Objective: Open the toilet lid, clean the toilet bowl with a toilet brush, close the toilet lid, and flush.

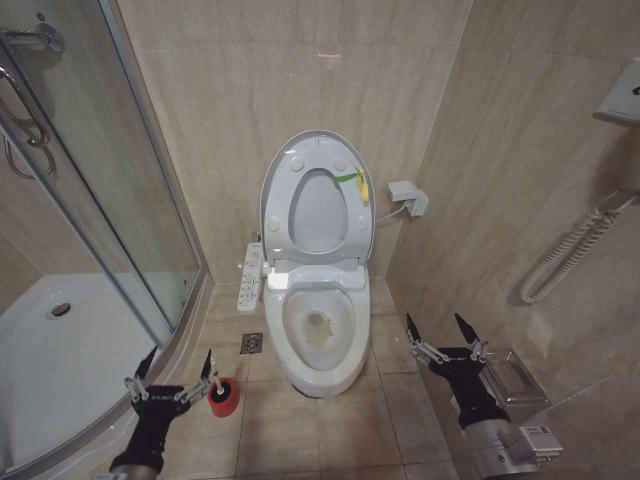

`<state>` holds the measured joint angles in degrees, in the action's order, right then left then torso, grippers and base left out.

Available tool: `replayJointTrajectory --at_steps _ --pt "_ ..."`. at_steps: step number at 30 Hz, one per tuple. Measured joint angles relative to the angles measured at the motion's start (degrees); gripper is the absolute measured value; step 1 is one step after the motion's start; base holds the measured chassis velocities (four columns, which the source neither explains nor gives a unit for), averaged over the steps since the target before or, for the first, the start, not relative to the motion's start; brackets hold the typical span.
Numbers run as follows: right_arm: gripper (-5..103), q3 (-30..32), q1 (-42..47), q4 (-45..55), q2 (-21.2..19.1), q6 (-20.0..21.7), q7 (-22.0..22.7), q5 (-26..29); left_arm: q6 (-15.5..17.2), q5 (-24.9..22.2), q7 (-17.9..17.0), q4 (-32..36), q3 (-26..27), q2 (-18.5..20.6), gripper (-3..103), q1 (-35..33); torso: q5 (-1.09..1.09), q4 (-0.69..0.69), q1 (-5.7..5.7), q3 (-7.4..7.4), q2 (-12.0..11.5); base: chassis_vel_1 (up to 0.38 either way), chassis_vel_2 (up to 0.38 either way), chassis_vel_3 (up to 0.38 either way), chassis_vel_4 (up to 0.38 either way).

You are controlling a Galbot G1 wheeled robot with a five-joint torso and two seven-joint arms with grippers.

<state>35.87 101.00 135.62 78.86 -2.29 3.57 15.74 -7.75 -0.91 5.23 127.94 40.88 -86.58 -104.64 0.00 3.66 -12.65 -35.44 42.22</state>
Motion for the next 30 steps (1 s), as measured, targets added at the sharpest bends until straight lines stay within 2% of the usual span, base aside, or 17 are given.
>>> replayJointTrajectory --at_steps 6,7,10,13,14,16,20,22,24,25,26,30 --pt "100 0.0 0.0 0.0 0.0 0.0 0.0 0.0 -1.5 -4.1 -1.4 -7.3 -1.6 0.1 100 0.2 0.0 0.0 0.0 0.0 0.0 0.0 0.0 0.0 0.0" --pt "100 0.0 0.0 0.0 0.0 0.0 0.0 0.0 -1.6 -5.6 -2.2 -10.4 -2.2 0.3 100 0.6 0.0 0.0 0.0 0.0 0.0 0.0 0.0 0.0 0.0" --pt "100 0.0 0.0 0.0 0.0 0.0 0.0 0.0 -2.3 -6.0 -2.6 -13.9 -2.3 0.4 100 1.3 -0.01 0.01 0.0 0.0 0.0 0.0 0.0 0.0 0.0" --pt "100 0.0 0.0 0.0 0.0 0.0 0.0 0.0 -4.9 -6.5 -2.7 -22.1 -2.6 1.1 97 3.0 -0.01 0.01 0.0 0.0 0.0 0.0 0.0 0.0 0.0" --pt "100 0.0 0.0 0.0 0.0 0.0 0.0 0.0 -4.9 -6.5 -2.7 -22.1 -2.6 1.1 97 3.0 -0.01 0.01 0.0 0.0 0.0 0.0 0.0 0.0 0.0" --pt "100 0.0 0.0 0.0 0.0 0.0 0.0 0.0 -7.0 -5.8 -2.4 -27.7 -2.8 1.2 97 4.3 0.0 0.0 0.0 0.0 0.0 0.0 0.0 0.0 0.0" --pt "100 0.0 0.0 0.0 0.0 0.0 0.0 0.0 -9.2 -8.0 -2.5 -34.6 -3.3 1.1 100 5.7 -0.02 -0.01 0.0 0.0 0.0 0.0 0.0 0.0 0.0" --pt "100 0.0 0.0 0.0 0.0 0.0 0.0 0.0 -10.5 -8.3 -2.3 -36.6 -2.9 1.1 100 6.4 -0.01 0.0 0.0 0.0 0.0 0.0 0.0 0.0 0.0" --pt "100 0.0 0.0 0.0 0.0 0.0 0.0 0.0 -13.4 -8.4 -1.2 -40.9 -1.7 2.2 100 8.8 -0.01 -0.02 0.0 0.0 0.0 0.0 0.0 0.0 0.0" --pt "100 0.0 0.0 0.0 0.0 0.0 0.0 0.0 -14.0 -8.4 -0.9 -41.8 -1.5 2.5 95 9.5 0.0 -0.01 0.0 0.0 0.0 0.0 0.0 0.0 0.0" --pt "100 0.0 0.0 0.0 0.0 0.0 0.0 0.0 -15.7 -8.9 0.1 -44.3 -1.0 3.4 95 11.7 -0.01 0.01 0.0 0.0 0.0 0.0 0.0 0.0 0.0" --pt "100 0.0 0.0 0.0 0.0 0.0 0.0 0.0 -16.5 -10.2 1.8 -46.2 -1.2 4.6 95 15.5 0.0 0.01 0.0 0.0 0.0 0.0 0.0 0.0 0.0"
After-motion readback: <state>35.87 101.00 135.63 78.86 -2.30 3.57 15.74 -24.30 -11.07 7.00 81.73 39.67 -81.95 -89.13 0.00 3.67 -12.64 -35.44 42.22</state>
